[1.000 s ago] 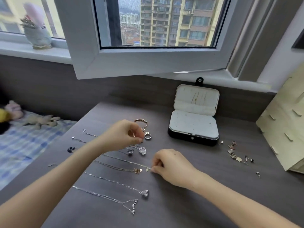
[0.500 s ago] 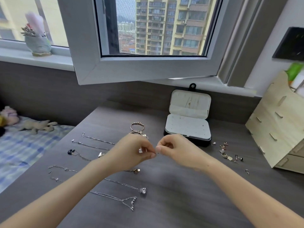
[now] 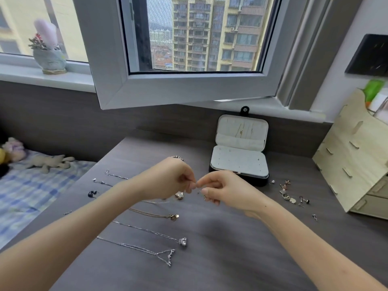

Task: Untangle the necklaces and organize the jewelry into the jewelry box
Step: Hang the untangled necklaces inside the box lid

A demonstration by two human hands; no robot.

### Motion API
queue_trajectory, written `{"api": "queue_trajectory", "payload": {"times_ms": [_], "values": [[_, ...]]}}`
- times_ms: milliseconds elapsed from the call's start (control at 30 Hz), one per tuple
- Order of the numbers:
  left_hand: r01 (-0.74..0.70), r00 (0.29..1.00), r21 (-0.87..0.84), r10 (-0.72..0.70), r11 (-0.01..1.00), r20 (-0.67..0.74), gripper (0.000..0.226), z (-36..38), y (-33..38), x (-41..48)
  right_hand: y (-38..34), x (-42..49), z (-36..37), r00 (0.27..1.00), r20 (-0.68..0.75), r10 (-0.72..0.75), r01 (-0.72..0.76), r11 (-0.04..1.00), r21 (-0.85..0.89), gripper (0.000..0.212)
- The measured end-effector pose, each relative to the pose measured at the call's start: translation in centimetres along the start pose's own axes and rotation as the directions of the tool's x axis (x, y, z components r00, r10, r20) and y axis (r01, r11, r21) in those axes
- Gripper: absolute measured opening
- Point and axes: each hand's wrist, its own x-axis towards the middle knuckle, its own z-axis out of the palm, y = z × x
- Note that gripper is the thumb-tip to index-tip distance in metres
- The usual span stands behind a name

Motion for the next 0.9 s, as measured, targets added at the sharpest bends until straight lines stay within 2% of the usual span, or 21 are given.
{"api": "queue_trajectory", "payload": {"times_ms": [200,333,400,467,533,600,667,700,767,833,900], "values": [[-0.016,0.993,0.143,-0.002,0.99,0.121,0.01,-0.3,-0.2,0.0,-0.3,0.1,0.2,1.0,-0.007,-0.007,0.006,0.995,-0.103,0.019],[-0.05,0.997,0.175,0.039,0.983,0.062,0.011,0.1,-0.6,-0.2,-0.5,0.1,0.4,0.994,-0.082,-0.074,0.047,0.955,-0.292,0.019],[-0.063,0.998,0.104,0.063,0.993,0.001,0.009,0.0,-0.5,-0.3,-0.4,0.1,0.5,0.988,-0.124,-0.097,0.059,0.957,-0.284,0.02],[-0.027,0.999,-0.013,0.027,1.0,-0.041,0.017,-0.3,-0.3,-0.4,-0.3,0.2,0.7,0.982,-0.169,-0.087,0.059,0.984,-0.167,0.019],[0.057,0.997,-0.192,-0.066,0.98,-0.044,0.021,-0.8,0.0,-0.4,-0.2,0.5,1.0,0.979,-0.2,-0.039,0.064,0.99,0.122,0.022],[0.091,0.993,-0.388,-0.111,0.917,-0.03,0.017,-1.2,0.5,-0.4,-0.4,0.7,1.1,0.99,-0.144,-0.004,0.076,0.865,0.495,0.028],[0.081,0.993,-0.502,-0.113,0.861,-0.034,0.013,-1.7,1.1,-0.3,-0.8,0.8,0.8,0.998,-0.06,-0.026,0.062,0.689,0.722,0.028],[0.07,0.993,-0.546,-0.111,0.835,-0.043,0.012,-1.9,1.3,-0.2,-1.1,0.8,0.7,0.999,-0.022,-0.035,0.039,0.633,0.773,0.026],[0.054,0.99,-0.61,-0.121,0.79,-0.068,0.019,-2.2,1.7,0.0,-1.6,0.8,0.2,0.998,0.03,-0.06,0.012,0.606,0.795,0.014],[0.043,0.987,-0.655,-0.135,0.755,-0.091,0.025,-2.4,1.9,0.3,-2.2,0.9,-0.3,0.996,0.029,-0.08,0.034,0.685,0.727,0.003],[0.025,0.986,-0.694,-0.13,0.72,-0.1,0.024,-2.6,2.0,0.5,-2.7,0.8,-0.8,0.997,-0.016,-0.078,0.074,0.834,0.546,0.007]]}}
